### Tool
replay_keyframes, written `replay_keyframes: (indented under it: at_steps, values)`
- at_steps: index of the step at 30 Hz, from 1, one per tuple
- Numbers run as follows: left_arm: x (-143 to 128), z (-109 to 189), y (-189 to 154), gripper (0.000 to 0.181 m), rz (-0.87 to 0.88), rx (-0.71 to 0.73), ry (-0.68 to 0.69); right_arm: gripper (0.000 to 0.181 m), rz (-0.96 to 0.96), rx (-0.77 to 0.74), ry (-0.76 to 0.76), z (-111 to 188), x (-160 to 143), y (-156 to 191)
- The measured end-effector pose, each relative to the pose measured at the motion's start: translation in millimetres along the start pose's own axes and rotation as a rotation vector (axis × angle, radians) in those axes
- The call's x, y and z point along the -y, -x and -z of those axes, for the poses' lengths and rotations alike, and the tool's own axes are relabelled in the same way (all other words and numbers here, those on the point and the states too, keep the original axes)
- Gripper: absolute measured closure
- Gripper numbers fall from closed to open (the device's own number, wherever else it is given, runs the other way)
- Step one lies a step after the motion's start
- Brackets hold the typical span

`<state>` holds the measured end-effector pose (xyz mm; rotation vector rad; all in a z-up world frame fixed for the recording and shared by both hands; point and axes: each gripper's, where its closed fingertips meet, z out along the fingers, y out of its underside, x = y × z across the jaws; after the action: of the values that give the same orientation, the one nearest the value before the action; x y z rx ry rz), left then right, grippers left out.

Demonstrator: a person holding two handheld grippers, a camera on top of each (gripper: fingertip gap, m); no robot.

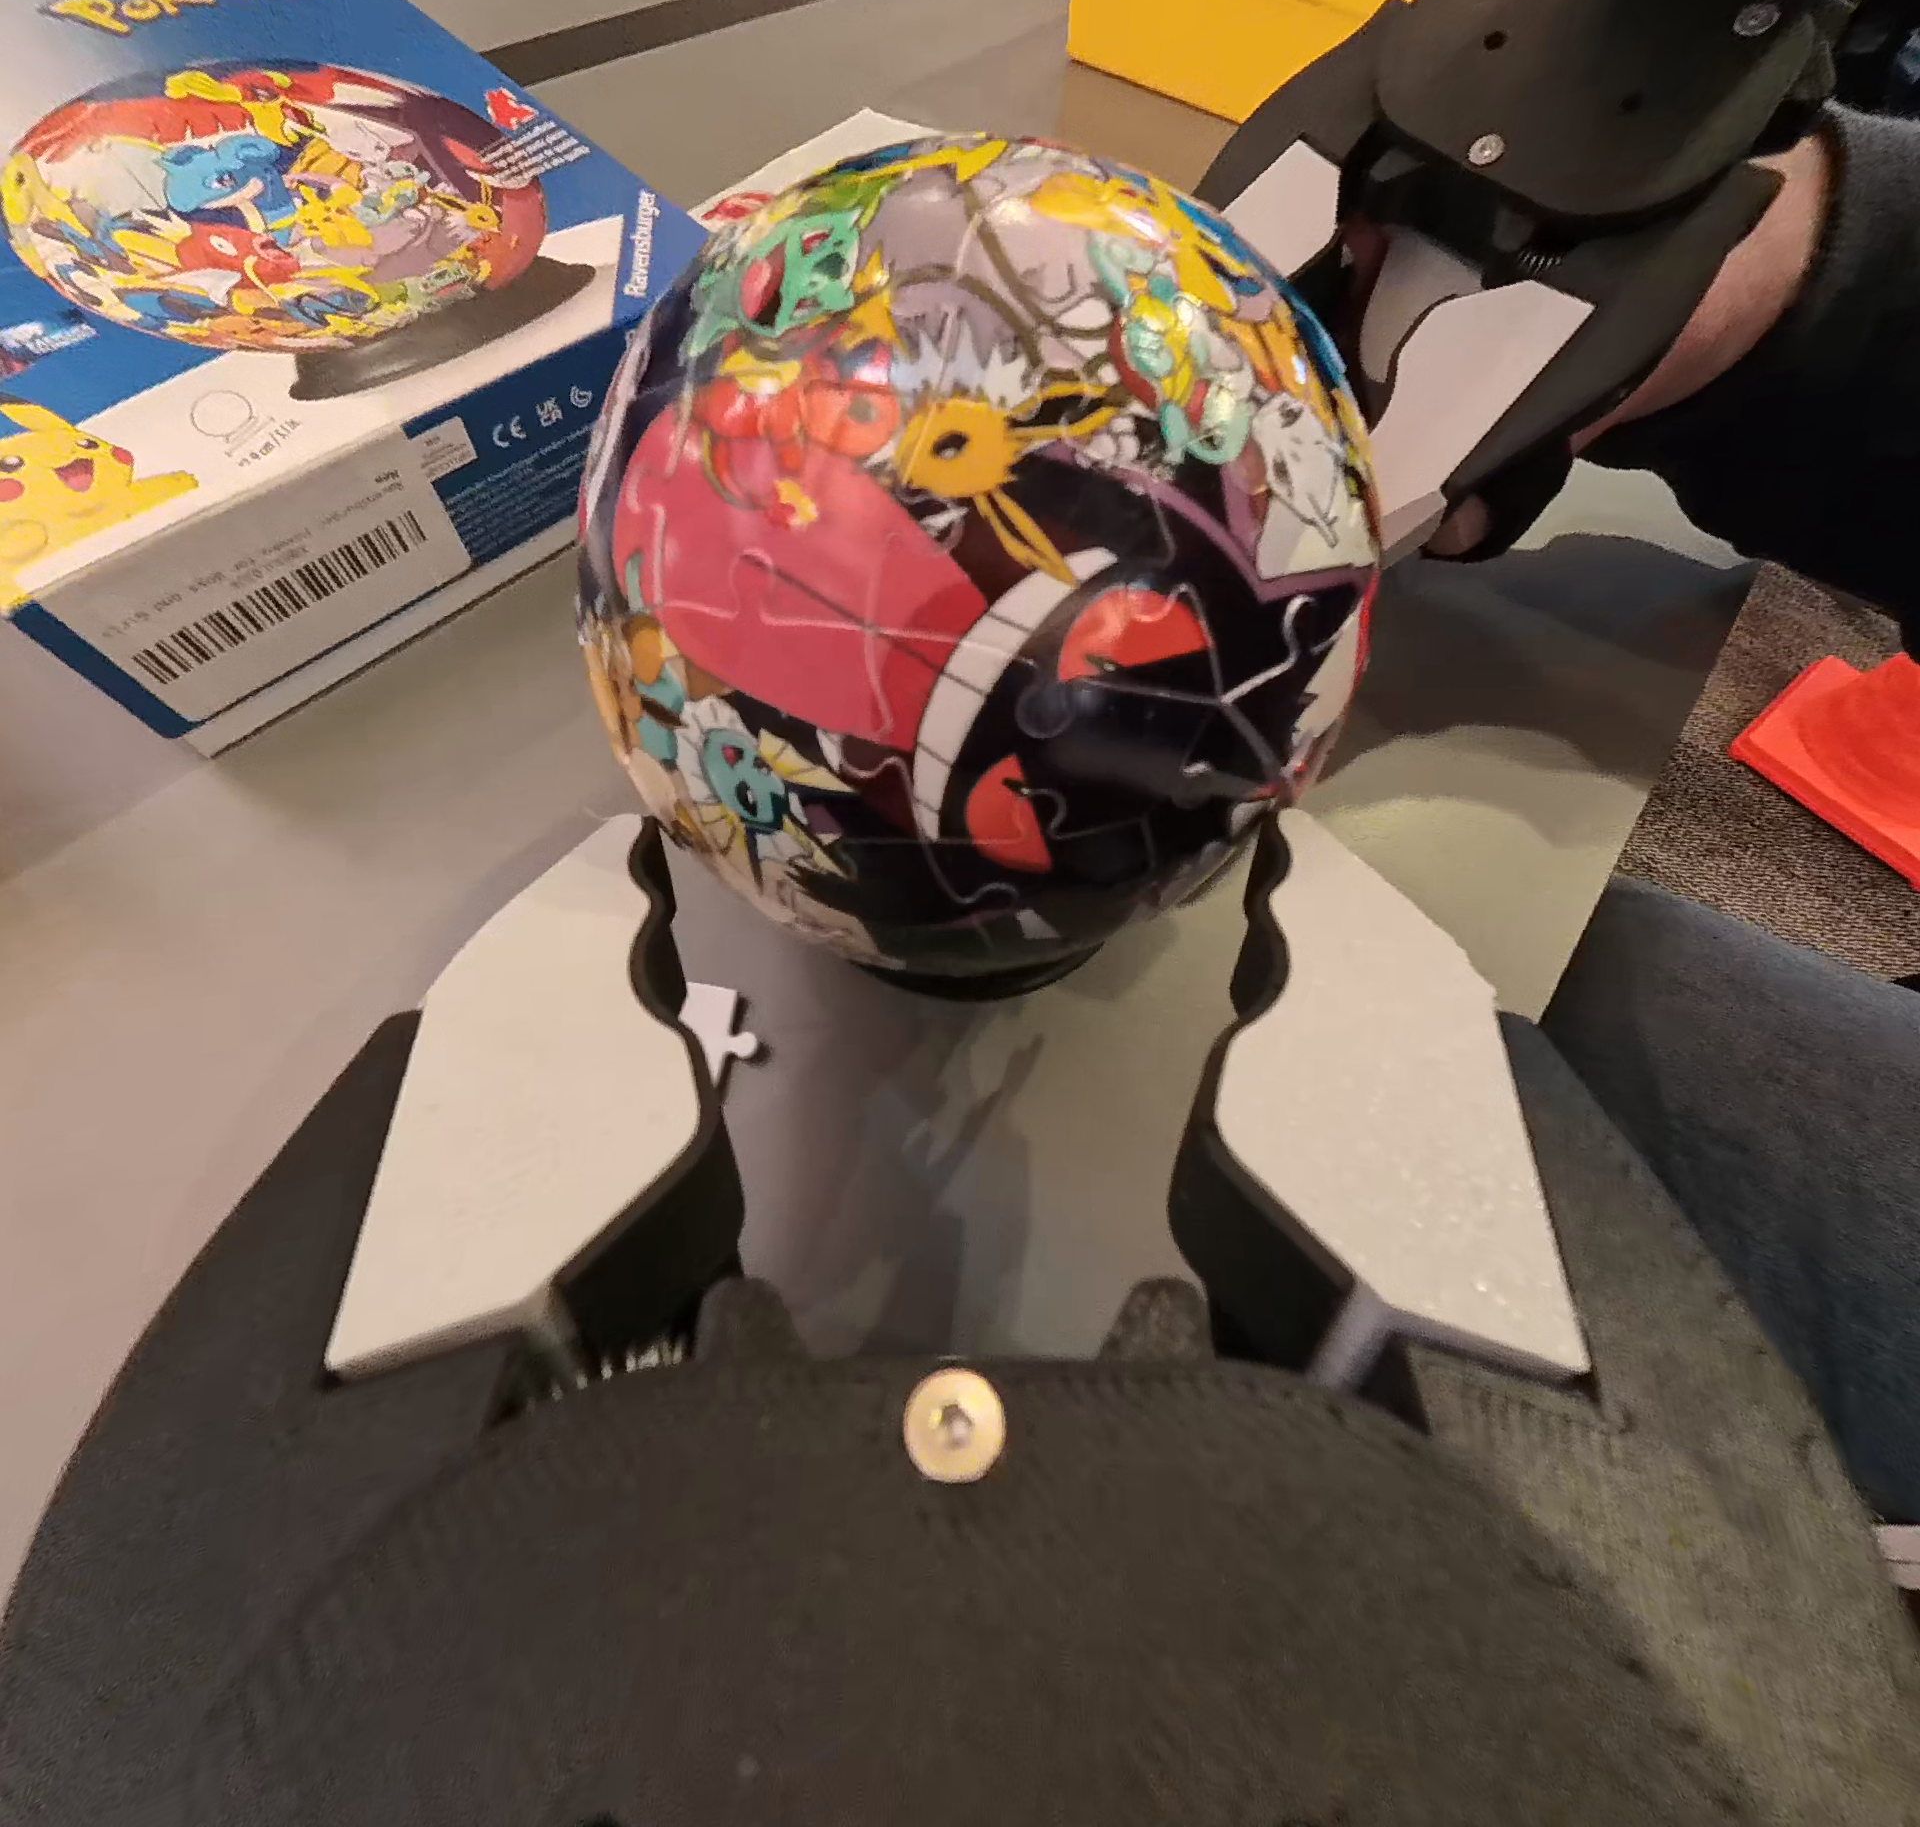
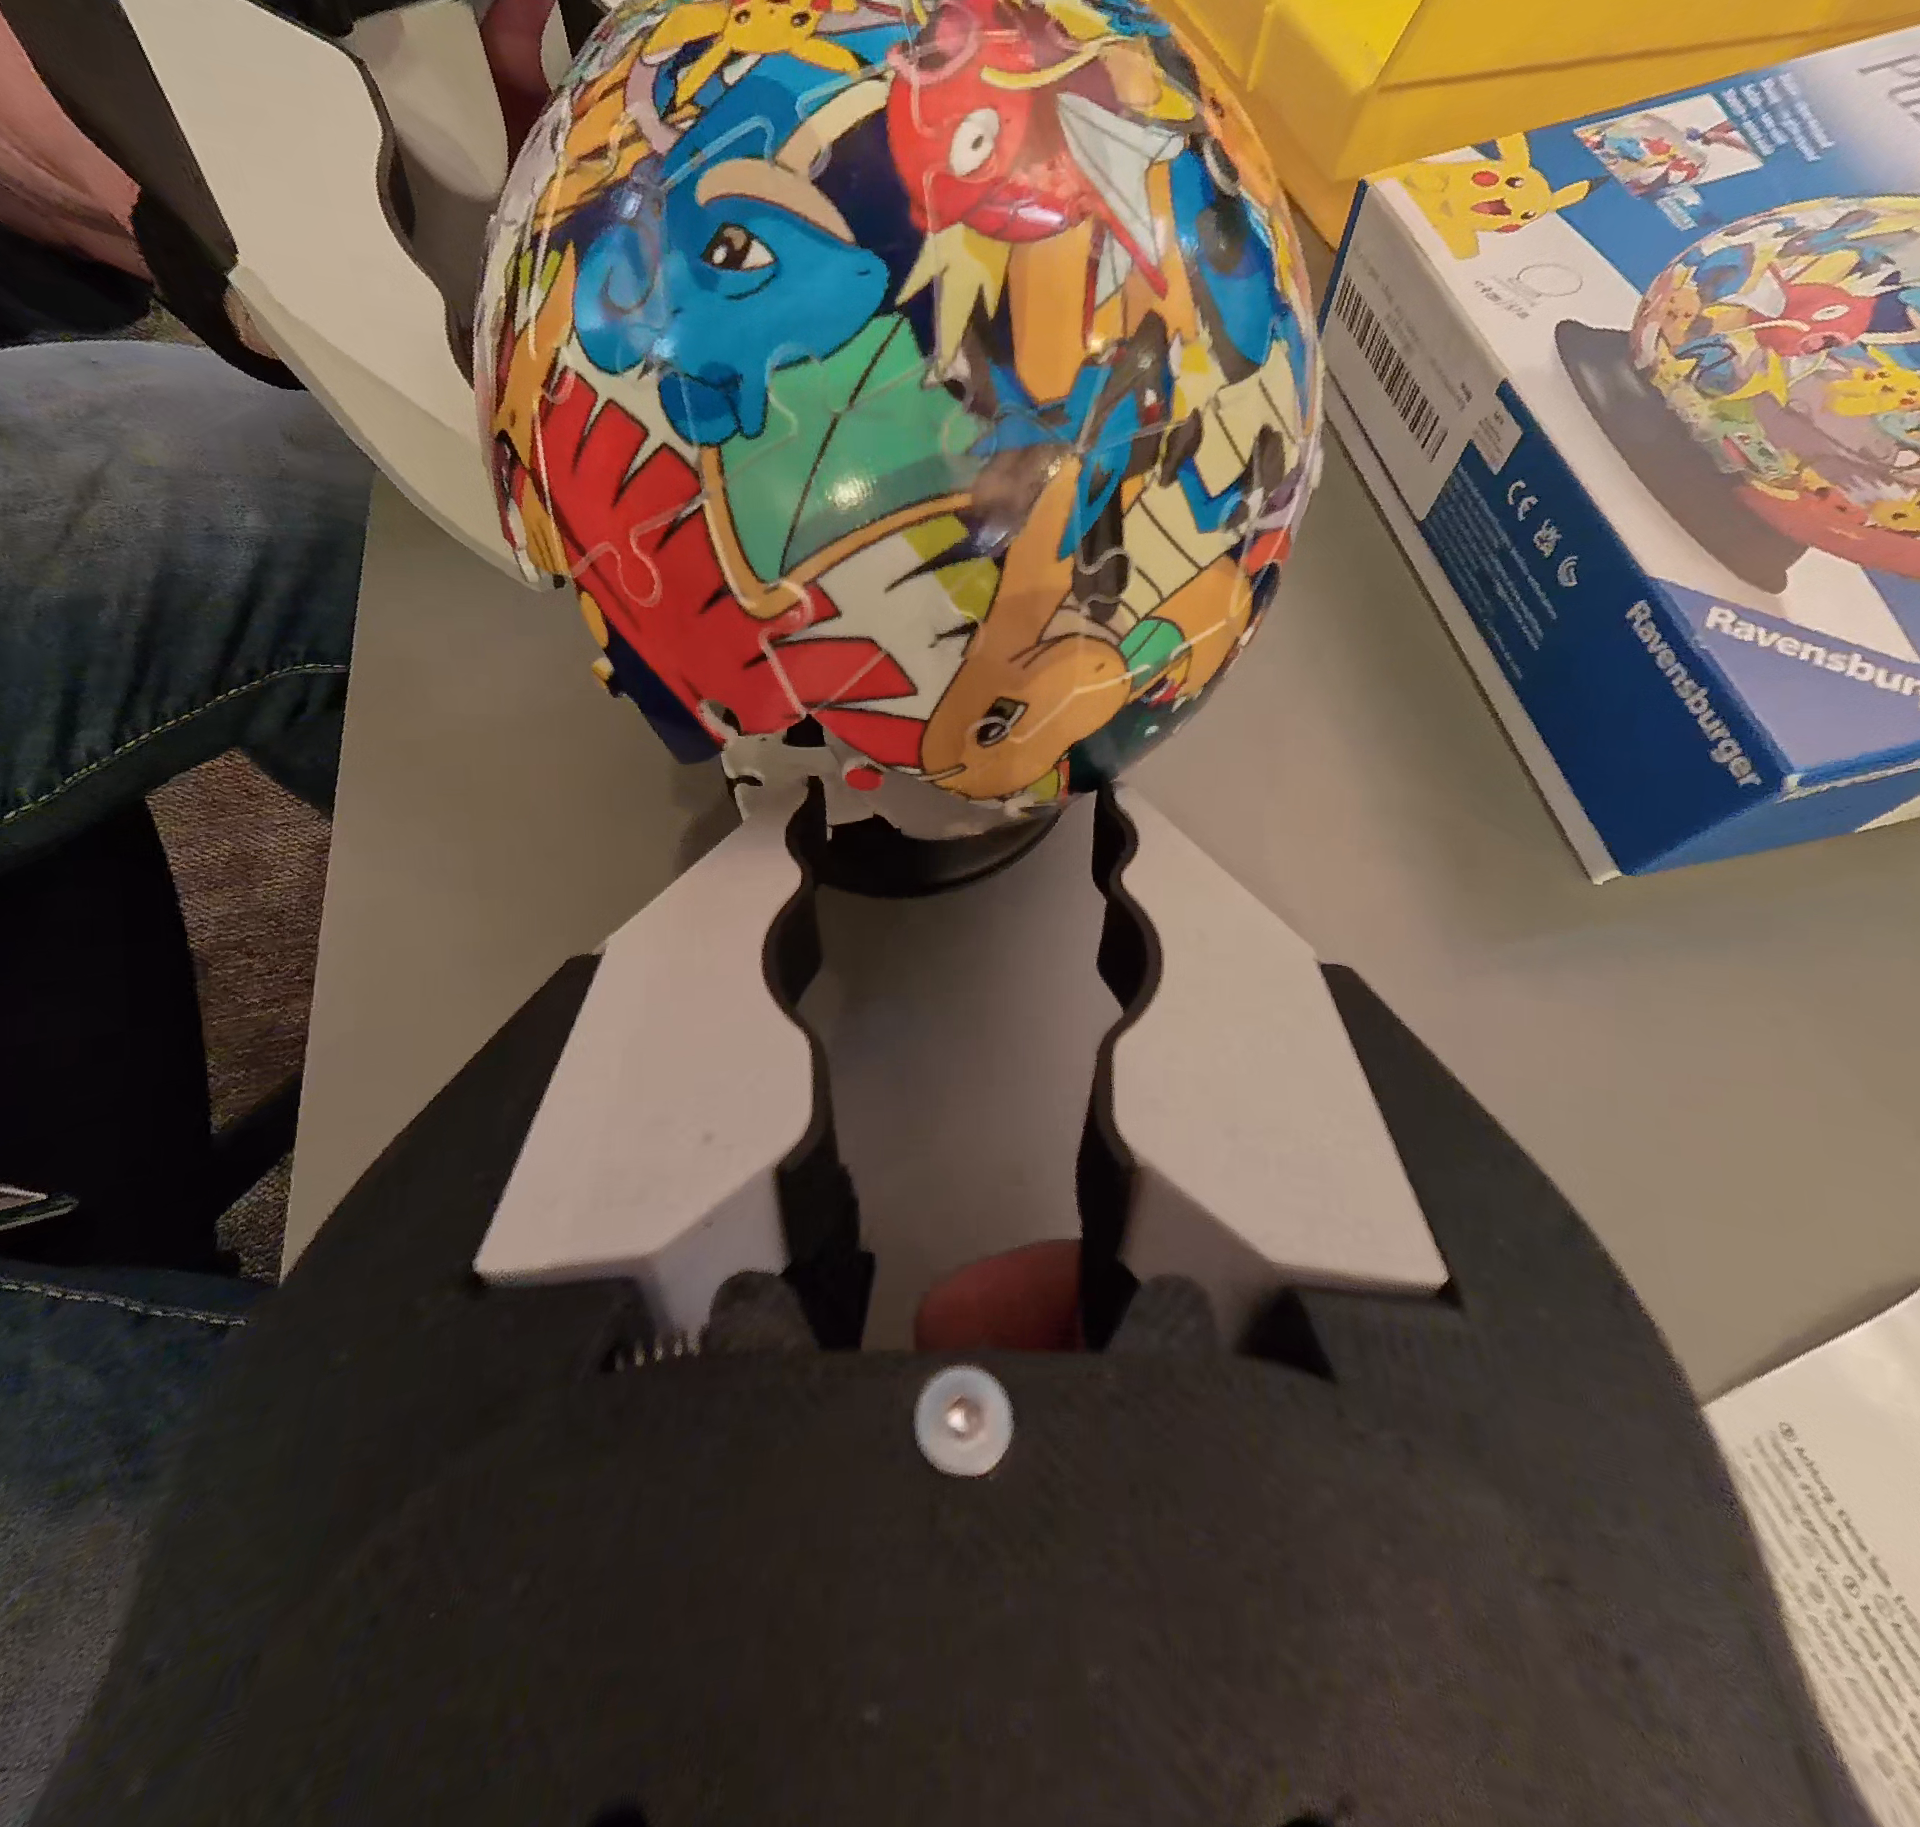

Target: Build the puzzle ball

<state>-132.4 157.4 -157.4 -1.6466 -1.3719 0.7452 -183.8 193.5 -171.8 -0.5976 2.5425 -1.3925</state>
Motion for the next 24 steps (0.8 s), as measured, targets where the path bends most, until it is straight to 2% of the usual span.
replay_keyframes:
  at_steps: [8,18,24]
  values:
    - [10,2,6,0.077,-0.017,-0.001,-0.032,0.133,0.018,-0.036,-0.022,7,18,-9]
    - [51,20,19,0.077,-0.047,0.012,-0.073,0.134,0.060,-0.057,-0.022,21,59,-21]
    - [63,25,24,0.078,-0.064,0.010,-0.059,0.134,0.057,-0.060,-0.002,20,62,-23]
